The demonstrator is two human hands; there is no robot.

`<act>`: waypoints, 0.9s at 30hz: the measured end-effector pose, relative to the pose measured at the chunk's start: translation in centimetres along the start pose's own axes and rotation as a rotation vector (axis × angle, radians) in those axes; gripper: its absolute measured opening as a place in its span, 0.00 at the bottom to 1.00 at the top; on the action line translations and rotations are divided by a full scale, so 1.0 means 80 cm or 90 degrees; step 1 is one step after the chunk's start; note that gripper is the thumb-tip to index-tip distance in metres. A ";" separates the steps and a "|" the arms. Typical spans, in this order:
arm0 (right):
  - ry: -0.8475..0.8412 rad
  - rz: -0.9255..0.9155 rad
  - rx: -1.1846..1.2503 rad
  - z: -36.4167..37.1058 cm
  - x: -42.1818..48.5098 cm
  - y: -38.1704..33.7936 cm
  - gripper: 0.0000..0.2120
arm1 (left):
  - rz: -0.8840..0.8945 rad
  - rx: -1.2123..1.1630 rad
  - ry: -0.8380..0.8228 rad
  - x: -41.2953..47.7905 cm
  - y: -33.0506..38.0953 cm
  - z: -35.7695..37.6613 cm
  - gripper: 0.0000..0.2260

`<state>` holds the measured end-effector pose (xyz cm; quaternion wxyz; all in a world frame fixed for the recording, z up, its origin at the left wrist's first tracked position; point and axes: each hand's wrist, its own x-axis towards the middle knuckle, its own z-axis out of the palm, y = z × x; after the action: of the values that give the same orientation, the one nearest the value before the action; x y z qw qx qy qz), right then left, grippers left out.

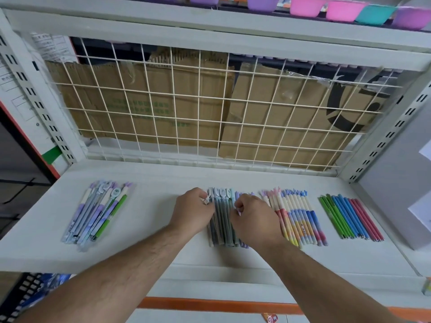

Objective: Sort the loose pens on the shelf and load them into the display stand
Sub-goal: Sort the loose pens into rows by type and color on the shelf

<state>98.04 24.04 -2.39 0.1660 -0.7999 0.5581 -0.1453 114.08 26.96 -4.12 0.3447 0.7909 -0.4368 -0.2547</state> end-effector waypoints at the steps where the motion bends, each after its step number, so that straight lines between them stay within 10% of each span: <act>1: 0.008 -0.028 -0.044 0.002 0.001 0.000 0.09 | 0.031 0.048 0.001 -0.002 -0.002 -0.002 0.13; 8: -0.003 -0.124 -0.209 0.014 0.006 -0.029 0.18 | 0.185 0.401 0.014 -0.015 -0.031 -0.039 0.19; 27: 0.018 -0.200 -0.150 0.081 0.002 -0.153 0.19 | 0.010 0.622 0.086 -0.001 -0.147 -0.178 0.16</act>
<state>111.14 28.46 -2.97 0.0386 -0.8891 0.4416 -0.1142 130.14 36.11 -4.14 -0.0370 0.8714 -0.4879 0.0345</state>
